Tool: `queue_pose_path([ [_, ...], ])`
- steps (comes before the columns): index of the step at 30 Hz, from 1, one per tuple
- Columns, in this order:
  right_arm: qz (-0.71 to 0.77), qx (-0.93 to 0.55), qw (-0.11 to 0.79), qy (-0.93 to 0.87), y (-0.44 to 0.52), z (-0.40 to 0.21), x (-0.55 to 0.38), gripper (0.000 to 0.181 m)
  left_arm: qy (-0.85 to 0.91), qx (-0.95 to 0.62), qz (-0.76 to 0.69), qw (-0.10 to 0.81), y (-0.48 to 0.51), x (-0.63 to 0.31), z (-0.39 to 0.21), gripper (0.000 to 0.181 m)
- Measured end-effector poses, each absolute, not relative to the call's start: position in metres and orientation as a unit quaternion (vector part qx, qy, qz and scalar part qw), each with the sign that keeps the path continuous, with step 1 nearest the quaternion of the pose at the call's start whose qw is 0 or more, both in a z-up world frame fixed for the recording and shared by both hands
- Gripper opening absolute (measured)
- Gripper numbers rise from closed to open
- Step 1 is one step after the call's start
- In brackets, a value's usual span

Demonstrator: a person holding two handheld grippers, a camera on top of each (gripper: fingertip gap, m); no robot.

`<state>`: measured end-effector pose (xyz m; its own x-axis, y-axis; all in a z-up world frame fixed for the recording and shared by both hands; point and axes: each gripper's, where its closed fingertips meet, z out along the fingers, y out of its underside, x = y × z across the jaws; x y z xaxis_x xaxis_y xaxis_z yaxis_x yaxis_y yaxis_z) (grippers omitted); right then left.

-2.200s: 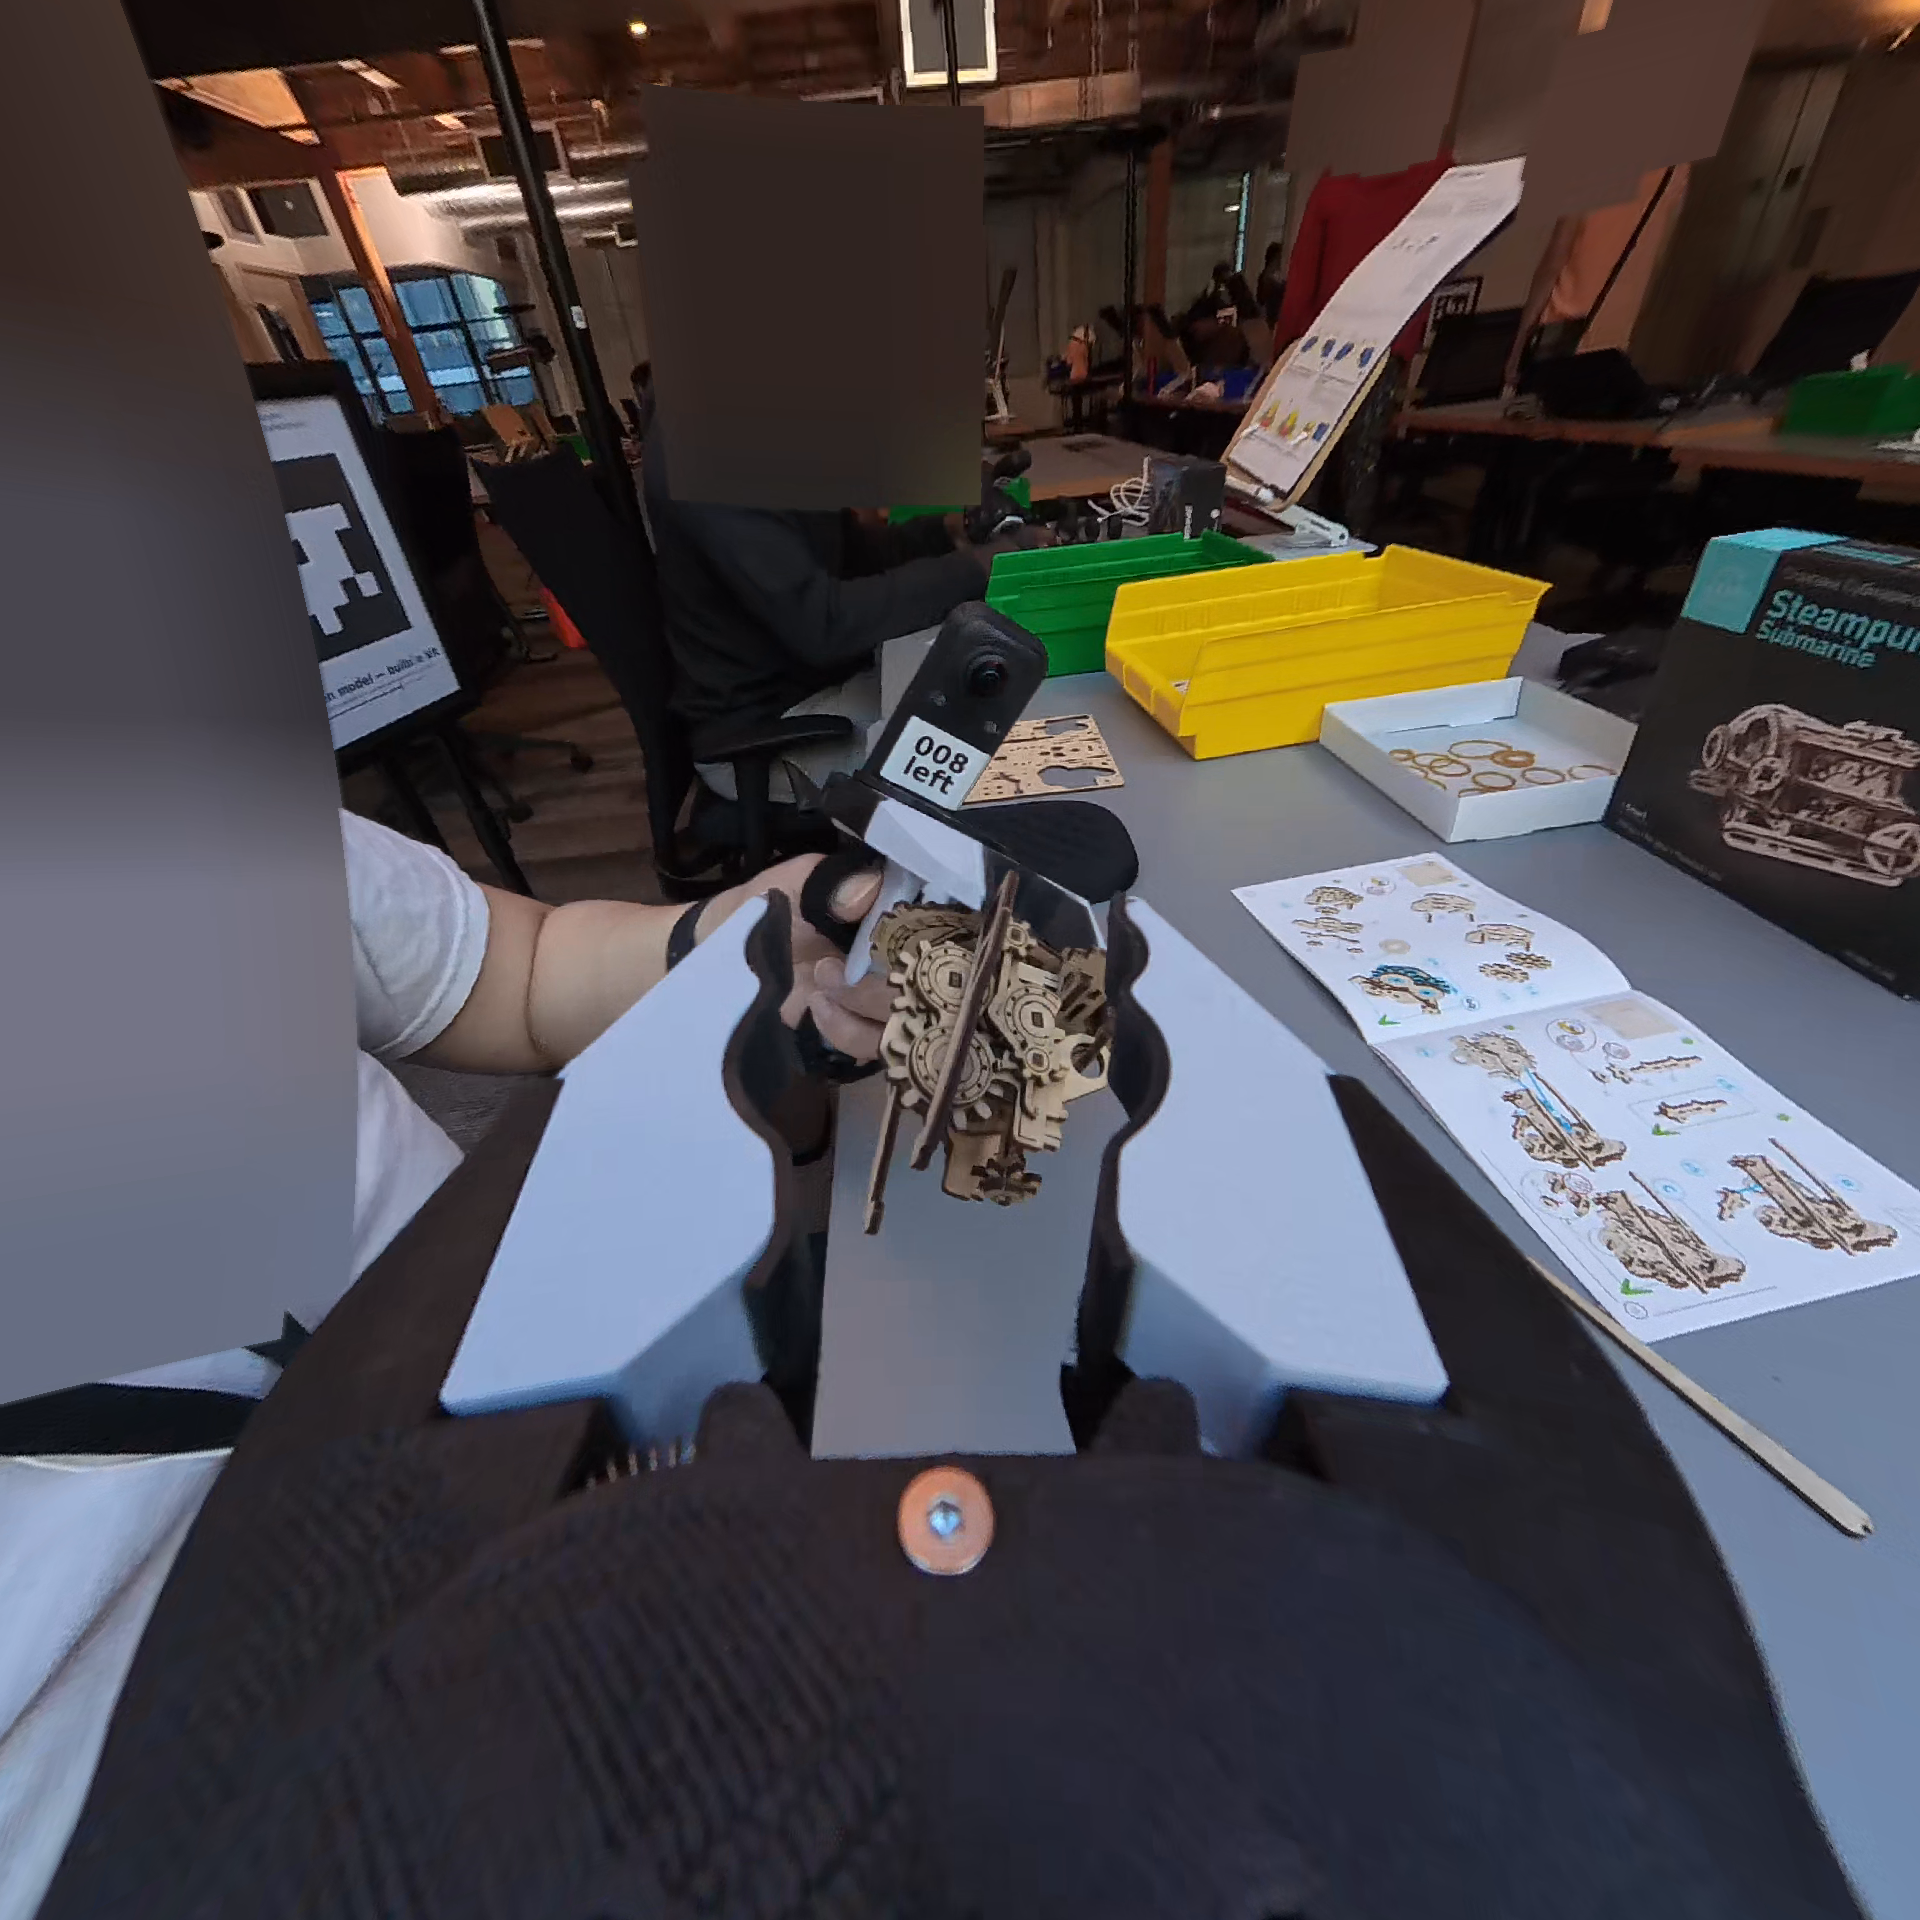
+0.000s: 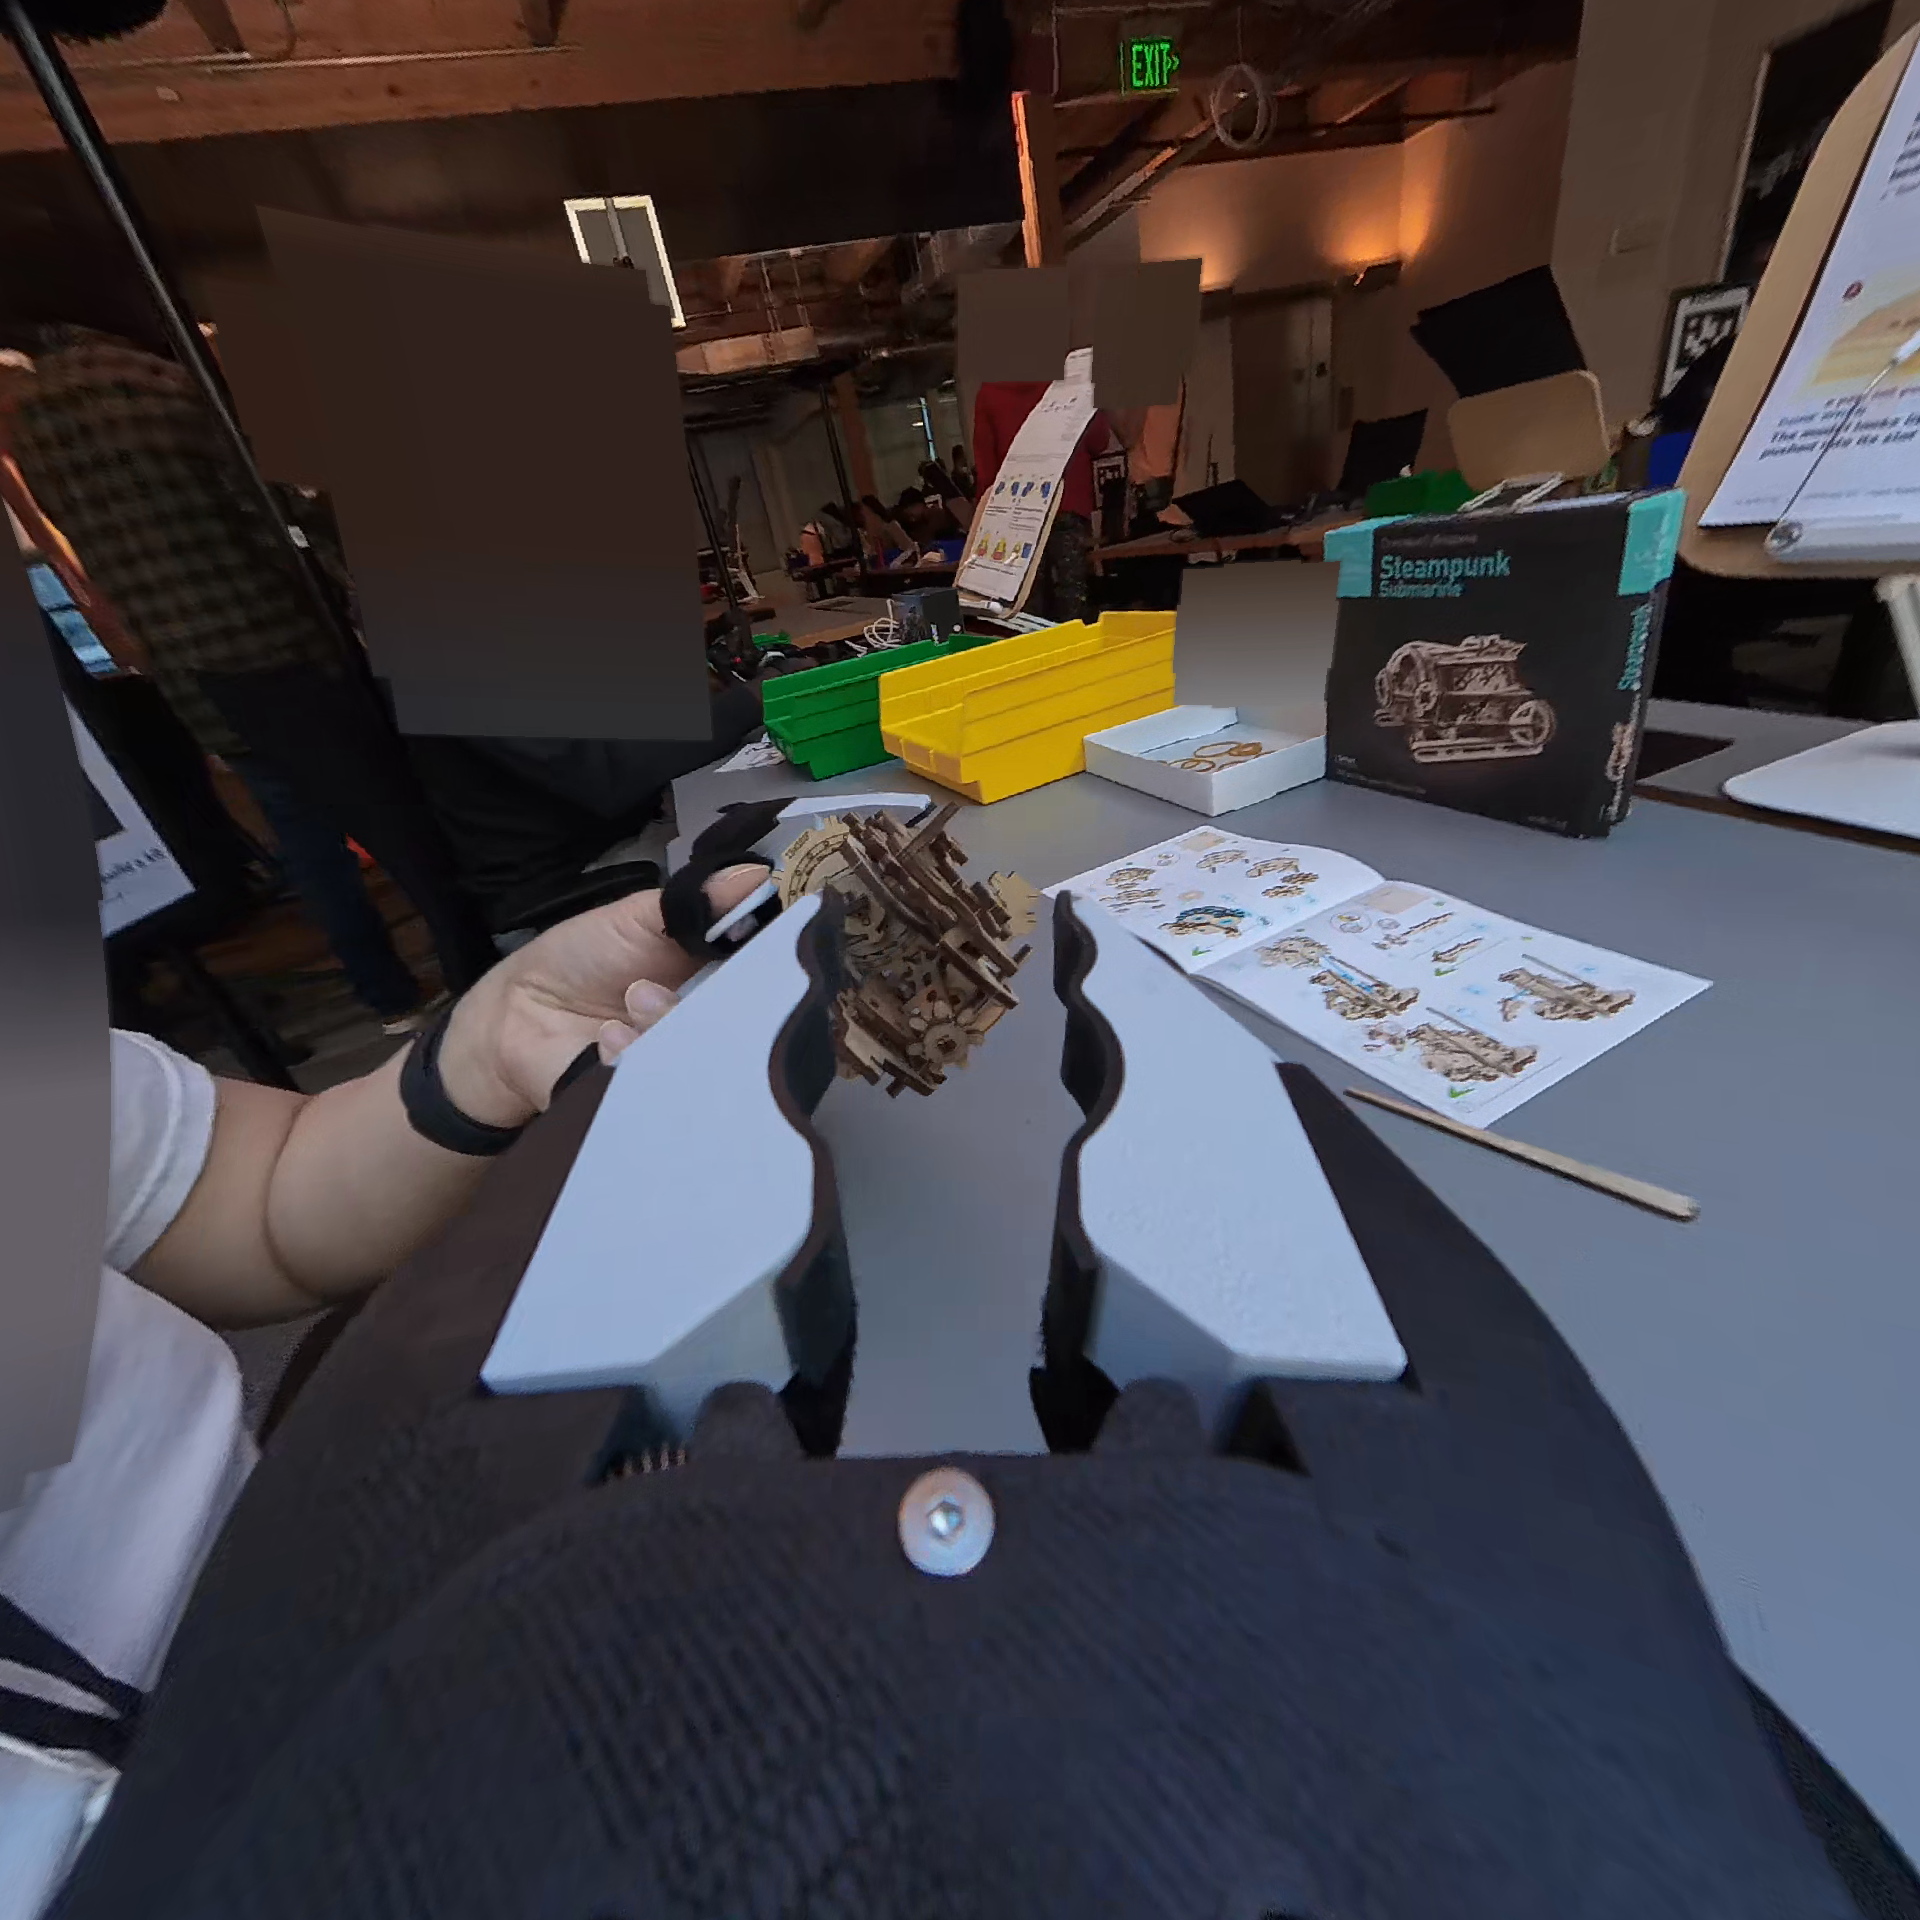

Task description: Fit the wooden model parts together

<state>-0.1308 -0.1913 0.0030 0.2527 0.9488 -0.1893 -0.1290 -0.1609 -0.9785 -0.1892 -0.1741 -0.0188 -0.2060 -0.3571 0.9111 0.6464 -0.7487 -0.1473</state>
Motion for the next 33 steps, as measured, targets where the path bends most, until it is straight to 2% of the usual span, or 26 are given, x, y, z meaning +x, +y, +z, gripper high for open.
queue_pose_path([
  [6,0.605,-0.610,0.424,-0.286,-0.192,-0.010,-0.141,0.068,-0.119,-0.531,-0.750,0.376,-0.173,-0.191,-0.015,0.032],
  [9,0.645,-0.619,0.370,-0.252,-0.193,-0.014,-0.147,0.073,-0.110,-0.523,-0.743,0.403,-0.173,-0.193,-0.011,0.032],
  [13,0.637,-0.640,0.349,-0.252,-0.193,-0.020,-0.157,0.089,-0.094,-0.521,-0.722,0.445,-0.174,-0.193,-0.009,0.032],
  [25,0.646,-0.634,0.347,-0.243,-0.197,-0.007,-0.172,0.097,0.005,-0.501,-0.624,0.600,-0.197,-0.186,0.014,0.032],
  [33,0.635,-0.605,0.392,-0.277,-0.207,0.008,-0.173,0.086,0.052,-0.471,-0.602,0.643,-0.216,-0.179,0.028,0.032],
])
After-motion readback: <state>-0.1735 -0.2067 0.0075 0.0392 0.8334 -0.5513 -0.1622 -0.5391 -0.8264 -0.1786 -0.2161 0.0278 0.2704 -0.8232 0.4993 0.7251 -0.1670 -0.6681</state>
